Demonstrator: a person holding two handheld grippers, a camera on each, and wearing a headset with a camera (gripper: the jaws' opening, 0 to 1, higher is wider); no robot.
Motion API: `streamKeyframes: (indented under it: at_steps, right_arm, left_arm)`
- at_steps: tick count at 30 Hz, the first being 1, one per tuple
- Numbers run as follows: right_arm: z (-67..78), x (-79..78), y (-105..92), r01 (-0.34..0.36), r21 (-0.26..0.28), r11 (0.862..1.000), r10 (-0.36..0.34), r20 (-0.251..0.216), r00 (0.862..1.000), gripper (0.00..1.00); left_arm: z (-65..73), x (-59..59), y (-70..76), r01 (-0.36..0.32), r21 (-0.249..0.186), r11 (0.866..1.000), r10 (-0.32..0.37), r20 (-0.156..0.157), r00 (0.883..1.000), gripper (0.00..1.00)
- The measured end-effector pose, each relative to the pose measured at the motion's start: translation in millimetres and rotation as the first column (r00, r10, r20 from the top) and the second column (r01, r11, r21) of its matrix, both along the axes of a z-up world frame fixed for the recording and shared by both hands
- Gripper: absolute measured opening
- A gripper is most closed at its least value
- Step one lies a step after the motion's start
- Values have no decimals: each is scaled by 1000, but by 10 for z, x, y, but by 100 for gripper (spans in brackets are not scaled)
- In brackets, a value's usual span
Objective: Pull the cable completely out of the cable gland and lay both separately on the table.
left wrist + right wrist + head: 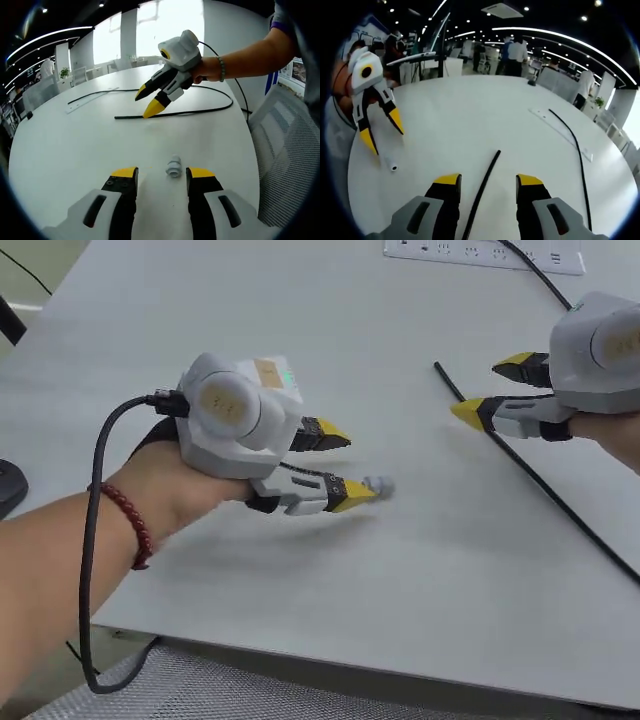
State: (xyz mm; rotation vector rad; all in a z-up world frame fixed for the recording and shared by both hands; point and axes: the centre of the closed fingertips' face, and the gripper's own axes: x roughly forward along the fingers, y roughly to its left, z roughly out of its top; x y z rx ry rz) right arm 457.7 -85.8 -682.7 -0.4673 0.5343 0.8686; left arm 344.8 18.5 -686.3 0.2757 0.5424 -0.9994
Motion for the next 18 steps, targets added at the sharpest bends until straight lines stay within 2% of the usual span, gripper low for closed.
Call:
streamKeyframes:
  at_steps: [10, 18]
  right_arm:
    - [107, -184, -174, 38, -1, 999, -38, 0, 999, 41]
    - [267, -457, -394, 85, 13, 996, -85, 16, 996, 41]
  left_arm:
    - [169, -94, 57, -18, 3, 1000, 18, 24, 1000, 39]
    - [403, -194, 84, -36, -8, 999, 36, 58, 998, 38]
